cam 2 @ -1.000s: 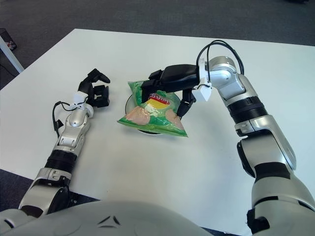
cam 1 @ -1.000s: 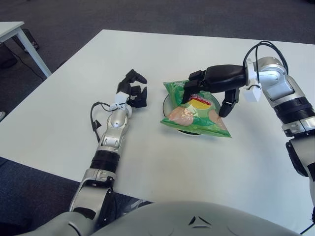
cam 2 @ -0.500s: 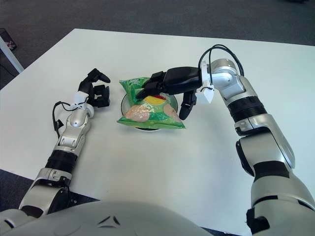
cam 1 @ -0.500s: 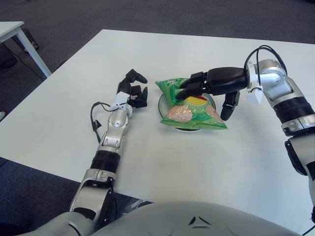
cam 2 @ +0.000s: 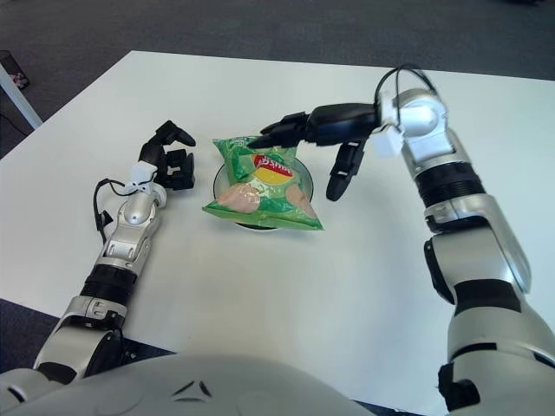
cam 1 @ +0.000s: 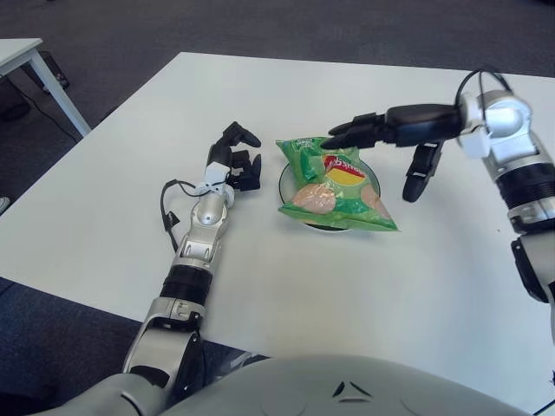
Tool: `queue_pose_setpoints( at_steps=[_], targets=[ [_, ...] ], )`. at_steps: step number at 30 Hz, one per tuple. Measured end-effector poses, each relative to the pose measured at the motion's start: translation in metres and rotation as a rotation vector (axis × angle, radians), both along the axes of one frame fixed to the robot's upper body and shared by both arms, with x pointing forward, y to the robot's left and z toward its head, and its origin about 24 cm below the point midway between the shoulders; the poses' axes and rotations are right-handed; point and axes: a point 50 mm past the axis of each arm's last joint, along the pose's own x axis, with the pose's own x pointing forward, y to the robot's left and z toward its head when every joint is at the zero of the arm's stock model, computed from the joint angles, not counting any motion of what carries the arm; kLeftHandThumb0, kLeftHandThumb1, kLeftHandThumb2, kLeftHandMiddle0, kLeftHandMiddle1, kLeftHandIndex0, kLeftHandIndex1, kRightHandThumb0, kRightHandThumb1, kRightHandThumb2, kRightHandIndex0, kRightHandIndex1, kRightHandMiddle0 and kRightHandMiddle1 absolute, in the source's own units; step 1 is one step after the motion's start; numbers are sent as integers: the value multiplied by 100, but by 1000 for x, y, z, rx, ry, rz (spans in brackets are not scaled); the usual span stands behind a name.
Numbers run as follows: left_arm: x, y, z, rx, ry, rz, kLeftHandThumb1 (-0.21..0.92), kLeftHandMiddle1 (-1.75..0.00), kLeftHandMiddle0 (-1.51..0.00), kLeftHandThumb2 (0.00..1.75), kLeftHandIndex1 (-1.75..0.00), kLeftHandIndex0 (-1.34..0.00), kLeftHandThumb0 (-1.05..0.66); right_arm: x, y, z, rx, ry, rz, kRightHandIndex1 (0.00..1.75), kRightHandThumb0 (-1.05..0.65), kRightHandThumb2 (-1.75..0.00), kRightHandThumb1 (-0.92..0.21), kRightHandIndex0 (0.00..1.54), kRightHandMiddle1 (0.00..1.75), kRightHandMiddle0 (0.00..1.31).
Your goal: Put the snack into the plate.
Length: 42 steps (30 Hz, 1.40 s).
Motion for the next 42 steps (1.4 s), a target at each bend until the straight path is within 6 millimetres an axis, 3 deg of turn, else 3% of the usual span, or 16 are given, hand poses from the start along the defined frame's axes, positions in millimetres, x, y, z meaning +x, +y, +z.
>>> queue_pose_setpoints(
  at_steps=[4,7,14,21,28,33,36,38,42],
  targets=[
    [1,0,-1,5,0,-2,35,-175,-122,127,-175,-58,-47,3,-10,26,26,-37,-32,0,-103,-15,-83,0,0,0],
    [1,0,-2,6,0,-2,36,-175,-122,127,-175,-58,-47,9,-20,33,70,-21,-92,0,-104,-15,-84,0,0,0],
    [2,0,-1,6,-2,-2,36,-175,-122,126,-175,-58,-47,20,-46,29,221,75,-289,0,-101,-16,-85,1,1,1],
    [3,1,-4,5,11,-8,36,-175,-121,126,-175,-57,-46,24,-58,29,312,98,-419,4,-90,-46,-64,9,30,0],
    [3,5,-5,0,11,-10,37,-175,-121,125,-175,-57,-46,34,-61,11,441,102,-542,12,-80,-63,-55,16,47,0],
    [5,4,-3,-6,5,-14,37,-175,-121,125,-175,-57,-46,29,-67,-25,609,125,-642,70,-65,-82,-48,9,77,0],
    [5,4,-4,-7,8,-13,37,-175,-121,125,-175,-57,-46,25,-70,-53,698,204,-735,122,-42,-105,-39,15,128,0],
    [5,5,-4,-8,9,-13,37,-175,-121,125,-175,-57,-46,24,-74,-69,775,268,-822,140,-22,-98,-50,29,151,10],
    [5,5,-4,-9,10,-12,37,-175,-121,125,-175,-57,-46,22,-77,-90,875,356,-950,154,-5,-105,-49,49,170,25]
  ],
)
